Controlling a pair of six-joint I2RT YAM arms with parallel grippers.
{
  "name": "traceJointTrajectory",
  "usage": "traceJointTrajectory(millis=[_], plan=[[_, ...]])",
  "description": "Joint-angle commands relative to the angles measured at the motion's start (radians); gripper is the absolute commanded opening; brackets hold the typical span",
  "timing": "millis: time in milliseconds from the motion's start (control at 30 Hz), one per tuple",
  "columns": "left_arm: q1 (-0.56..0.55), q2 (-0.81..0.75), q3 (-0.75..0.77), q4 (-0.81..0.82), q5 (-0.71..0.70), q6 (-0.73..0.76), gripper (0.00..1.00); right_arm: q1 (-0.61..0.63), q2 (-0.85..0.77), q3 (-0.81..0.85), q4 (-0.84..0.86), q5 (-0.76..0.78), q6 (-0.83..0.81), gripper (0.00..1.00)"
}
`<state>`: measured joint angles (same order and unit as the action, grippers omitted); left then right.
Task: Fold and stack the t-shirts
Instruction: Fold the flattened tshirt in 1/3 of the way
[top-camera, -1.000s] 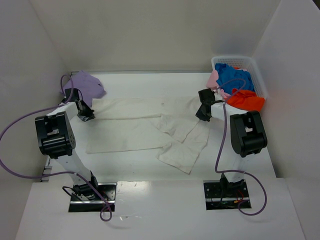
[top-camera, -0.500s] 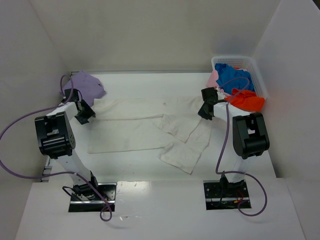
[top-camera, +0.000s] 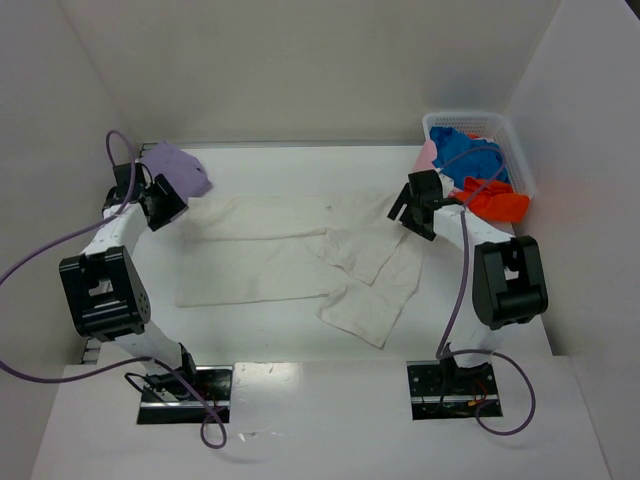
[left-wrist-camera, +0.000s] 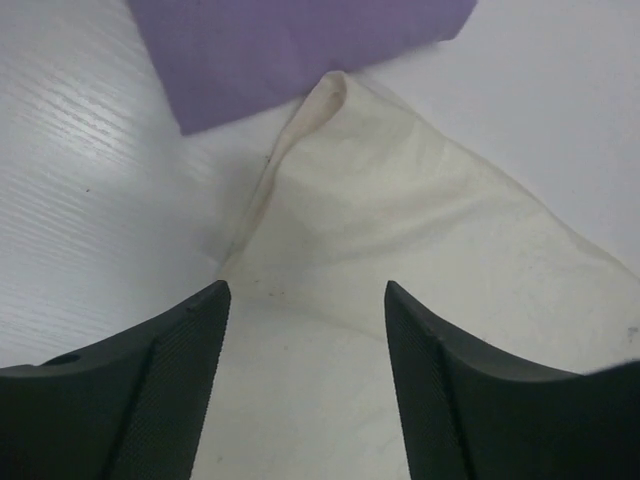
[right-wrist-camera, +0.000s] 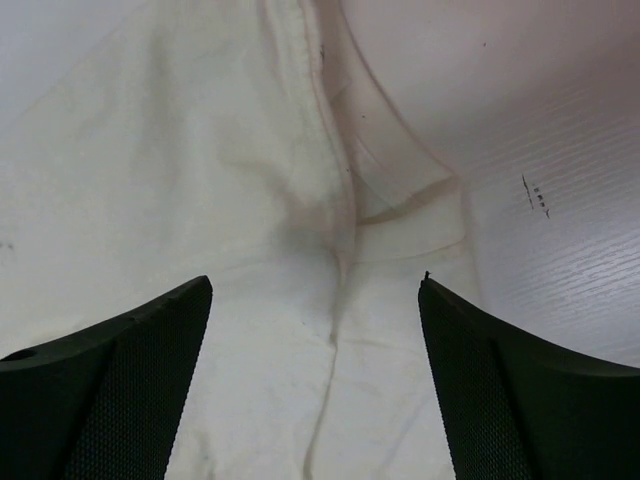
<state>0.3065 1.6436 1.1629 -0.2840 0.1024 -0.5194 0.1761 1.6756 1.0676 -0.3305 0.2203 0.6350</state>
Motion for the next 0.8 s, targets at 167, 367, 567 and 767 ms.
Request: traceJointTrajectory(millis=[167, 367, 567, 767], plan=[[0.006, -0.135, -0.035, -0.021, 0.103, 0.012, 0.87, -0.024, -0.135, -0.104, -0.045, -0.061, 0.06, 1.0], [0.006, -0.235, -0.149, -0.021, 0.103, -0.02, 0.94, -0.024, -0.302, -0.25, -0.07, -0.07, 0.182, 1.0], [0.006, -0.249, -0.18, -0.011, 0.114, -0.03, 0.95, -0.024, -0.453, -0.328, -0.14, -0.104, 0.262, 1.0], [0.006, -0.249, -0.18, -0.011, 0.114, -0.03, 0.96, 0.069, -0.524, -0.437, -0.15, -0.156, 0.357, 1.0]])
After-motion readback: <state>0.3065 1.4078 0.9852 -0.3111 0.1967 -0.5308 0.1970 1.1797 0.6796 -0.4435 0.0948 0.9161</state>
